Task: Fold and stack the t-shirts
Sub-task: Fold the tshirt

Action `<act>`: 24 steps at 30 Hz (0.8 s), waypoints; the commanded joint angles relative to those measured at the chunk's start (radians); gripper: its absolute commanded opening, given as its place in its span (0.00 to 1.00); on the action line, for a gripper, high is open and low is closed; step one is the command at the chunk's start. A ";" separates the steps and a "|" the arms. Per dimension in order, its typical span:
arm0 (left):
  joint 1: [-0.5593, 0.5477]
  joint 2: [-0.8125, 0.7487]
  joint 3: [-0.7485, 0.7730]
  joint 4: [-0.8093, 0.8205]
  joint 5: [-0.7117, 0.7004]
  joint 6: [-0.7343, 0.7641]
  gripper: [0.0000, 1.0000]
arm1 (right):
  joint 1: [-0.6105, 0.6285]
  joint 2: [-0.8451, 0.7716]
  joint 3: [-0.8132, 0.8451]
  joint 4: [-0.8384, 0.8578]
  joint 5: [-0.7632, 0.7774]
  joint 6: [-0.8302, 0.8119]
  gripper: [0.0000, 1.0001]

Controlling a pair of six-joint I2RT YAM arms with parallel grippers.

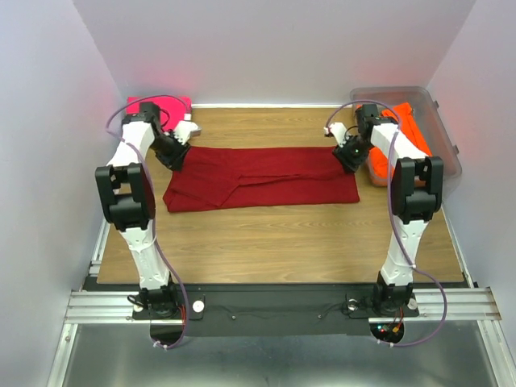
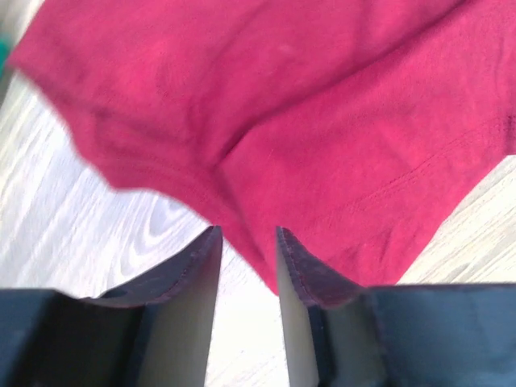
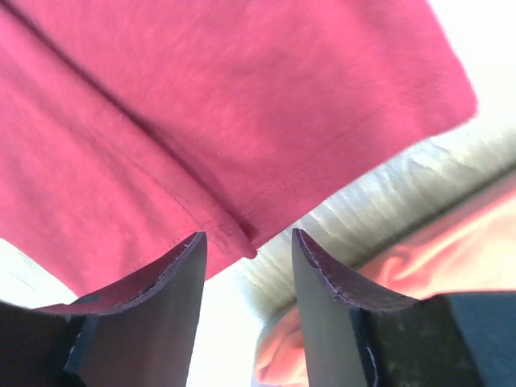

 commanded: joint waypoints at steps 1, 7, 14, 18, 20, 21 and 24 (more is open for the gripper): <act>0.082 -0.139 -0.046 -0.009 0.085 -0.086 0.45 | -0.072 -0.087 0.011 -0.019 -0.056 0.155 0.53; 0.129 -0.288 -0.354 0.065 0.081 -0.141 0.45 | -0.074 -0.191 -0.179 -0.028 -0.143 0.293 0.52; 0.129 -0.291 -0.539 0.174 0.091 -0.204 0.45 | -0.074 -0.142 -0.276 0.051 -0.140 0.382 0.52; 0.129 -0.268 -0.593 0.230 0.095 -0.219 0.45 | -0.074 -0.101 -0.291 0.087 -0.121 0.402 0.49; 0.131 -0.242 -0.631 0.256 0.085 -0.221 0.44 | -0.074 -0.081 -0.300 0.091 -0.095 0.399 0.46; 0.131 -0.242 -0.631 0.257 0.081 -0.221 0.42 | -0.074 -0.078 -0.305 0.091 -0.087 0.396 0.44; 0.131 -0.224 -0.662 0.243 0.056 -0.199 0.09 | -0.074 -0.079 -0.320 0.096 -0.067 0.384 0.35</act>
